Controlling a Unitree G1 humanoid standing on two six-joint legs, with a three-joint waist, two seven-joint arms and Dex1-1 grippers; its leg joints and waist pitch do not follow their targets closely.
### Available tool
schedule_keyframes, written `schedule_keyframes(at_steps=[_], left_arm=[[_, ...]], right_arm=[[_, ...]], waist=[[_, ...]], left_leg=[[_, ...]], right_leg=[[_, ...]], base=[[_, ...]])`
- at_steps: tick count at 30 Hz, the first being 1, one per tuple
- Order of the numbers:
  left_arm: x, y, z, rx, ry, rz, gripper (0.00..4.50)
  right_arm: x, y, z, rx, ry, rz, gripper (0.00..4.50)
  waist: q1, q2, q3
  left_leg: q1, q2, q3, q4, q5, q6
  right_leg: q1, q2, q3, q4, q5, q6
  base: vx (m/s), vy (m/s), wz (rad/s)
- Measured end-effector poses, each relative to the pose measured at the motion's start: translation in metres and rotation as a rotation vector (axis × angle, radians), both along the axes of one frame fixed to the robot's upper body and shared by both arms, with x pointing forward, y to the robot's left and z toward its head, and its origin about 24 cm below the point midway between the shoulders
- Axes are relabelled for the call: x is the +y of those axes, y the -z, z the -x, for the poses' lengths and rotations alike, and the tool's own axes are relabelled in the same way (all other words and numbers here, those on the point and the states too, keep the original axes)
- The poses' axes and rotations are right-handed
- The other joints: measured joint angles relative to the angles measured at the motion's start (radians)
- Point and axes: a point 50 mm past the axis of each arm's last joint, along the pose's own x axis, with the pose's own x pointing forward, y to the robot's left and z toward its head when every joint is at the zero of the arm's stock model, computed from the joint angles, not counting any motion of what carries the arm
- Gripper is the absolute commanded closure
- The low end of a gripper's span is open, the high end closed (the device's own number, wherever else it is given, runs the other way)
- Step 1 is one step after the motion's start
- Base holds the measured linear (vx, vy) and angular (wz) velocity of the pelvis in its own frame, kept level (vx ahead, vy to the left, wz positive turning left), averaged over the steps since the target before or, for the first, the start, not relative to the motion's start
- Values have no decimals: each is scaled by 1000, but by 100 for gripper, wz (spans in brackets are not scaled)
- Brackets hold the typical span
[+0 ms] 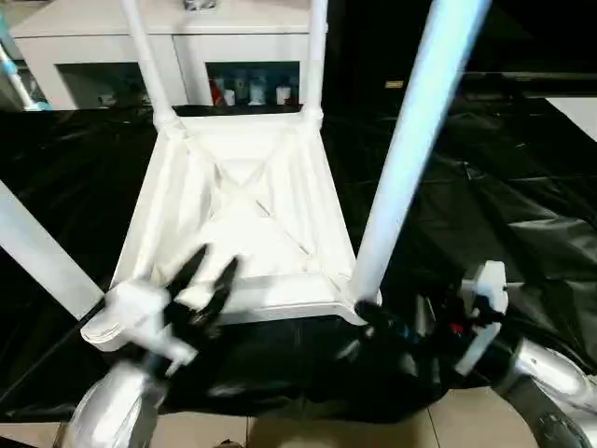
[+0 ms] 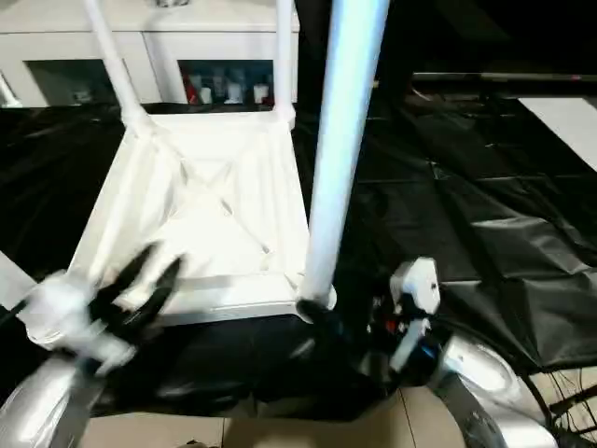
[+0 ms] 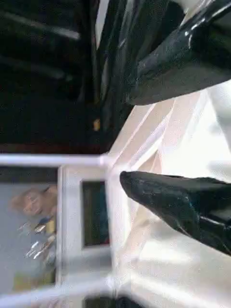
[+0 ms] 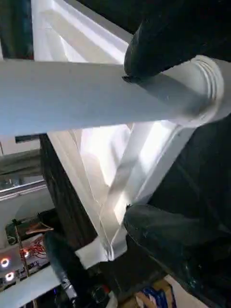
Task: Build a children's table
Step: Flip table
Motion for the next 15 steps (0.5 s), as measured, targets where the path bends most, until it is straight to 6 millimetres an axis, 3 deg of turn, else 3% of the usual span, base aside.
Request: schedule_keyframes(at_steps=[7,11,15], left_arm=[[17,-8,12,-131,-238,-70,119],[23,2,27,-140,-314,-99,87],[30,11,40,-111,-418,-107,51]], right_arm=[[0,0,1,1,-8,5,0],[5,2,2,8,-43,12,0],[6,5,-2,12,-26,38,0]], waist=[[-1,4,-3],[-1,10,-7],[0,10,-7]], left_leg=[[0,0,-1,0,0,0],[0,0,-2,1,0,0],[0,0,-2,1,0,0]], right_leg=[[1,0,0,0,3,6],[2,0,1,-3,4,7],[3,0,0,-4,4,8]], base=[[0,0,0],[0,0,0],[0,0,0]])
